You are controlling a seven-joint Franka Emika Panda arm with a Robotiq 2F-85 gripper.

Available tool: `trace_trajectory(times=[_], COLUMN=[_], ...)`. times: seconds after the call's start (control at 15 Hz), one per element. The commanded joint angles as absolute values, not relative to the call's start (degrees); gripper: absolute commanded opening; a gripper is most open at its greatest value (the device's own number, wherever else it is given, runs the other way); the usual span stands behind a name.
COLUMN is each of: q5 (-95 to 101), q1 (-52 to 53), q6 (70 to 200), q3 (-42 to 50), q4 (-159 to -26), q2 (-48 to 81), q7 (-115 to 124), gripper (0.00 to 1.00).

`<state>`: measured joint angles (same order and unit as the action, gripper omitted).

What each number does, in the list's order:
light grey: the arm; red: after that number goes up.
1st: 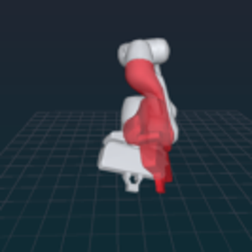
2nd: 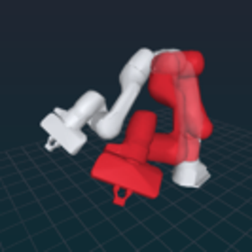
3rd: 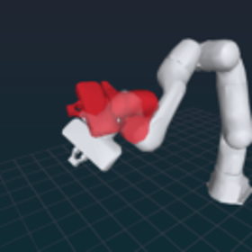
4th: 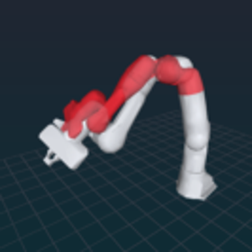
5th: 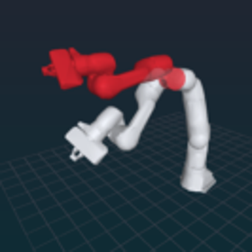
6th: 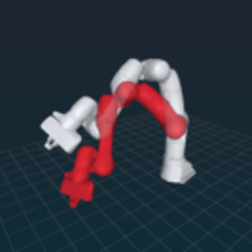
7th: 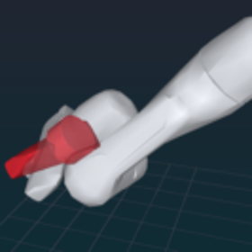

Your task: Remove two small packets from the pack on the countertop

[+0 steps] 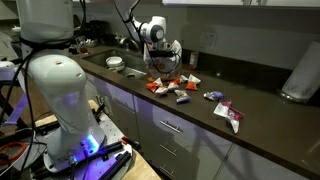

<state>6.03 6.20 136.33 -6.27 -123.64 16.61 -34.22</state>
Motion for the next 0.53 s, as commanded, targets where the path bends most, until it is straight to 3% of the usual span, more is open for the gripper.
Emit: trace_trajectory(times=[0.0,0.33,0.47], q5=[6.3,6.2,6.2], q1=[5.9,6.3,6.5], q6=[129.7,125.5,124.9], q3=[-7.7,-8.9,-9.2], q4=[-124.0,-124.7,-125.1], q2=[13.7,10.4,9.6], q7=[-31.2,-30.0,-29.3], gripper=[0.39,0.09,0.07])
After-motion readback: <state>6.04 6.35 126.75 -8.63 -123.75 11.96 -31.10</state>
